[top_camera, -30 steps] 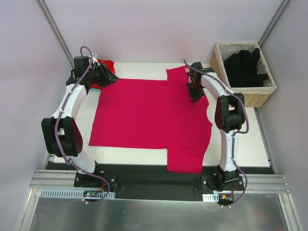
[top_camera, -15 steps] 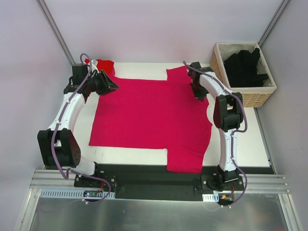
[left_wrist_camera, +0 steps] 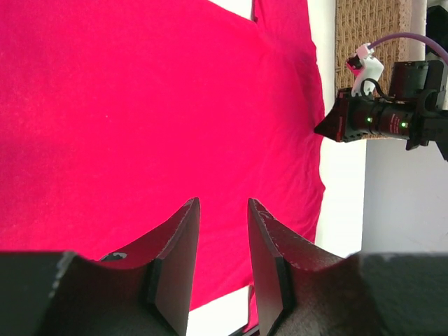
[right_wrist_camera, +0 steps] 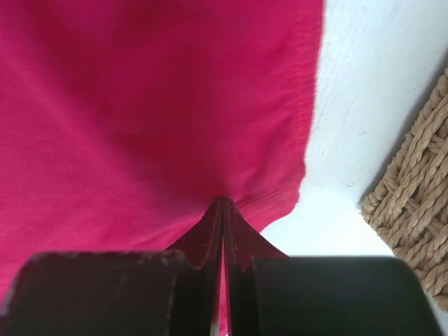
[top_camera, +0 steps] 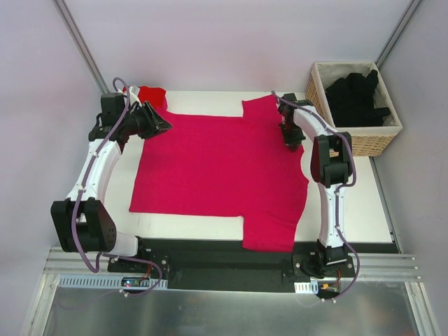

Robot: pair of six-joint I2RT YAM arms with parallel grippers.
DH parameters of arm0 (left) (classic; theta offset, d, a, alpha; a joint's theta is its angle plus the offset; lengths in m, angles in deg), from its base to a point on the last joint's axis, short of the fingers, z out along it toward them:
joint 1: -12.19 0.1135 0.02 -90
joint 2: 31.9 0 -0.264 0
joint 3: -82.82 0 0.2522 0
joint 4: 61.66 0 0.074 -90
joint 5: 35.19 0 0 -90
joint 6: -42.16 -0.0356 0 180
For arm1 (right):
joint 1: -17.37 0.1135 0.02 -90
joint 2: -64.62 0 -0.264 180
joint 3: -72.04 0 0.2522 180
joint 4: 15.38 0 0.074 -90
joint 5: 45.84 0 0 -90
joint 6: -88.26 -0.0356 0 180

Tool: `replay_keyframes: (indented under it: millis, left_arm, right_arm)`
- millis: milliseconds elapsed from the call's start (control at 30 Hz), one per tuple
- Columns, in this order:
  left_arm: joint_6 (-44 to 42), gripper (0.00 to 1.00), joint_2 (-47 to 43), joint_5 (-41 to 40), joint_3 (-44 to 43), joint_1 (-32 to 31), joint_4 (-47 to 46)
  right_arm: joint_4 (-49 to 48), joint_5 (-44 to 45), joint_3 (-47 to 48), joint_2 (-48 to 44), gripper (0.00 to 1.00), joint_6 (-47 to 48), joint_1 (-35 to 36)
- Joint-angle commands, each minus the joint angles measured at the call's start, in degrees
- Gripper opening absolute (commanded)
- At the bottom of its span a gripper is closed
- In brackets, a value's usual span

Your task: Fold and stack the t-shirts

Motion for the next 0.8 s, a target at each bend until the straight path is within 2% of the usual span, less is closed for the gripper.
replay_keyframes:
  millis: [0,267,600,767]
  left_arm:
    - [0.30,0.33,-2.13,1.31,0.14,0.38,0.50]
    - [3.03,0.33,-2.75,1.48,-0.82,0.29,0.85]
    - [4.26,0.34,-7.05,0.43,-0.82,0.29,3.31]
    - [4.26,0.34,-8.46,-0.63,-0.47,0.29,4.63]
  right_arm:
    - [1.27,-1.48,2.41,0.27,0.01,-0.59,-2.38]
    - [3.91,2.30,6.18,2.56,0.01,2.66,-3.43]
    - [3.65,1.51,10.31,6.25,0.01,3.72,-5.19]
    - [1.20,-3.05,7.25,2.66,0.01,1.96,-5.37]
